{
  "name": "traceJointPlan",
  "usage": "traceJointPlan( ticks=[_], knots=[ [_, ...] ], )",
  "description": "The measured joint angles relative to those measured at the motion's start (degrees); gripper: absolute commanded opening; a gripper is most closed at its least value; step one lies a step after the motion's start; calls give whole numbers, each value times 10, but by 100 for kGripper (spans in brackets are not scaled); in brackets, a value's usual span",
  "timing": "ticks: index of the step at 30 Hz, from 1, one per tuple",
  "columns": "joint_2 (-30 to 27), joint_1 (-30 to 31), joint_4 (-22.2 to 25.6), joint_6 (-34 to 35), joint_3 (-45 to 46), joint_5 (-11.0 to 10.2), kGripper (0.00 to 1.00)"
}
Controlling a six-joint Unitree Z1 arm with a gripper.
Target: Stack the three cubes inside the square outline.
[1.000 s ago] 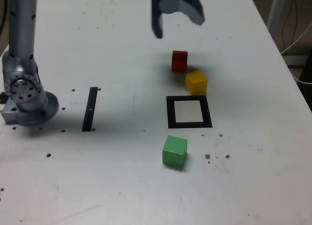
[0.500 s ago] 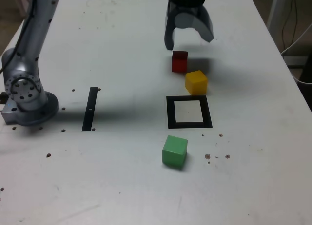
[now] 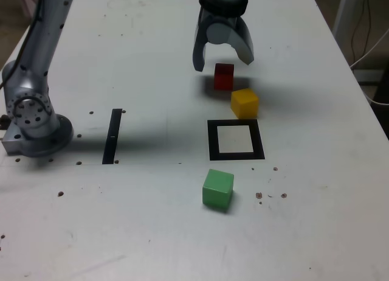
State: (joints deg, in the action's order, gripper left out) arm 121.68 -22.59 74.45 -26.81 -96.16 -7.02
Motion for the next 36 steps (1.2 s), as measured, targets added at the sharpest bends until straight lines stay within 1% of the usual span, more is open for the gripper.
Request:
traceJointPlan(
  ticks=[3,6,10,13,19,22,24,29,31,36],
  knots=[
    [2,0,-12,-2,7,7,93],
    [9,2,-19,-2,12,9,91],
    [16,2,-23,-2,15,15,86],
    [21,2,-25,-2,19,19,79],
    [24,3,-31,-1,25,20,54],
    [24,3,-42,-1,24,21,46],
    [24,3,-48,-1,24,25,44],
    [25,3,-53,-1,24,39,44],
    [27,3,-53,-1,24,41,43],
    [31,3,-54,-1,27,43,36]
  ],
)
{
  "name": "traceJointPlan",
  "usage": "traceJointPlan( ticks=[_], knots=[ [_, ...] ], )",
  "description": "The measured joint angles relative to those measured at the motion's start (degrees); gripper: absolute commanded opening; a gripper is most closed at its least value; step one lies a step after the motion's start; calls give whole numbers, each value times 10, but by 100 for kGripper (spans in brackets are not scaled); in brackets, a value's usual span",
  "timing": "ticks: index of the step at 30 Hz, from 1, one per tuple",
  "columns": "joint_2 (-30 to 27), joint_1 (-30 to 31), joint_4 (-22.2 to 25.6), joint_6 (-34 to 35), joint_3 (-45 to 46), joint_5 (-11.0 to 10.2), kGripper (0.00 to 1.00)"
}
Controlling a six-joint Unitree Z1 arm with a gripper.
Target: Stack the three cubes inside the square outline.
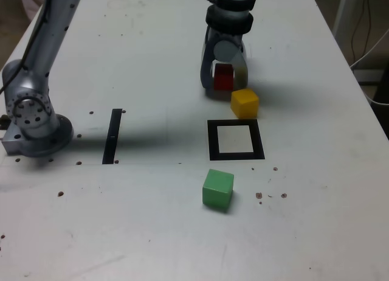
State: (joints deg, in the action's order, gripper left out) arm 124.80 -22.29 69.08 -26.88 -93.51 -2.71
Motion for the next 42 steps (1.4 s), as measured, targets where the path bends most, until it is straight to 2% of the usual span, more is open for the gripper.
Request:
traceJointPlan(
  ticks=[9,16,25,31,36,42],
  knots=[
    [0,0,-6,3,1,-1,28],
    [-8,0,-4,3,2,-6,28],
    [-101,11,29,8,14,-12,28],
    [-151,51,46,47,15,-15,28],
    [-162,88,65,103,17,-10,28],
    [-174,167,142,176,-11,-46,28]
  ],
)
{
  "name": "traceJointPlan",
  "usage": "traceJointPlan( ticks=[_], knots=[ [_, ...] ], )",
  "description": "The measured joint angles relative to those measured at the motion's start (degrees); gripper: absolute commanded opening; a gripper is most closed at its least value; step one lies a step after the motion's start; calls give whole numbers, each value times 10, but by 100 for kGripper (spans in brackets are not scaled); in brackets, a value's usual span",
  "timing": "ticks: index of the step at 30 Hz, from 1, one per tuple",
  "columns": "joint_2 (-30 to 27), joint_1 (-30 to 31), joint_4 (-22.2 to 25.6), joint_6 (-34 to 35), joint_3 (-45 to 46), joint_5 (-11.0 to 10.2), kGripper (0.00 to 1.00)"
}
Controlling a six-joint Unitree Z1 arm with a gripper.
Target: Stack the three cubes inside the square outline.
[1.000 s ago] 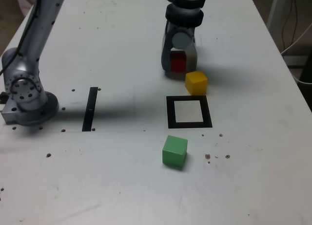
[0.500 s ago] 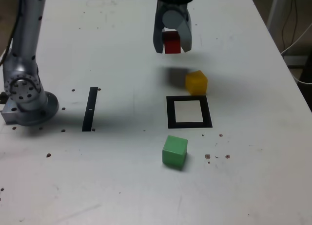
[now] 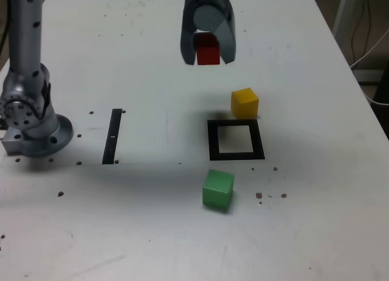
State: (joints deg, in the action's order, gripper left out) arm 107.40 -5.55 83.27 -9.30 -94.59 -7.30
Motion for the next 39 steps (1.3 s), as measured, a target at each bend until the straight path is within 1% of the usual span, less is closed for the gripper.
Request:
traceJointPlan(
  ticks=[4,9,12,15,18,21,28,30,34,39],
  knots=[
    [-1,53,5,48,13,-3,28],
    [-1,94,-2,80,24,2,28],
    [2,107,-13,86,31,14,28],
    [15,118,-45,97,51,28,28],
    [27,127,-68,109,68,36,28],
    [28,131,-82,115,76,38,28],
    [41,132,-85,115,76,37,28],
    [47,132,-89,114,75,45,28],
    [63,132,-104,105,72,54,28],
    [70,132,-119,98,73,64,28]
  ],
)
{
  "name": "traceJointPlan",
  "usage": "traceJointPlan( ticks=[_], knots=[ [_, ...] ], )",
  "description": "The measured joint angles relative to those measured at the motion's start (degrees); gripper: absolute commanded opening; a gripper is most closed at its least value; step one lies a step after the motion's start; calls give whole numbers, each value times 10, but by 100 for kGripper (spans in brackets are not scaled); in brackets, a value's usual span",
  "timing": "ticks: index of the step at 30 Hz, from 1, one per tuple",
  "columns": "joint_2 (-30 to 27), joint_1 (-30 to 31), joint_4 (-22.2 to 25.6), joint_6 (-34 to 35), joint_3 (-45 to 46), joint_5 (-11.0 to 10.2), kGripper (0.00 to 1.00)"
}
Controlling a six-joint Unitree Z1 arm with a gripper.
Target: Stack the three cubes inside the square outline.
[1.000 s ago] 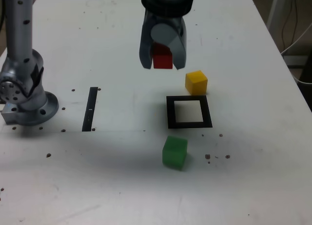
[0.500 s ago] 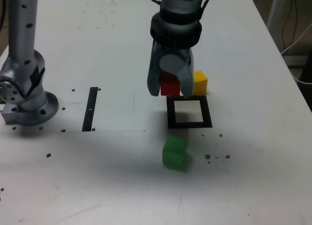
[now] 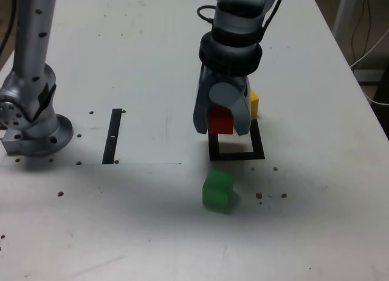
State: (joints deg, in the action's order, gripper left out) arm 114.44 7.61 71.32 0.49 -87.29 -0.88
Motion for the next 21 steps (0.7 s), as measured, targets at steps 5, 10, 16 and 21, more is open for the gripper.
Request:
traceJointPlan(
  ticks=[5,10,16,21],
  knots=[
    [15,-3,-9,-5,1,3,28],
    [26,-5,-9,-5,0,7,28],
    [34,-14,-12,-9,-2,0,28],
    [47,-20,-19,-18,-5,-2,30]
  ],
)
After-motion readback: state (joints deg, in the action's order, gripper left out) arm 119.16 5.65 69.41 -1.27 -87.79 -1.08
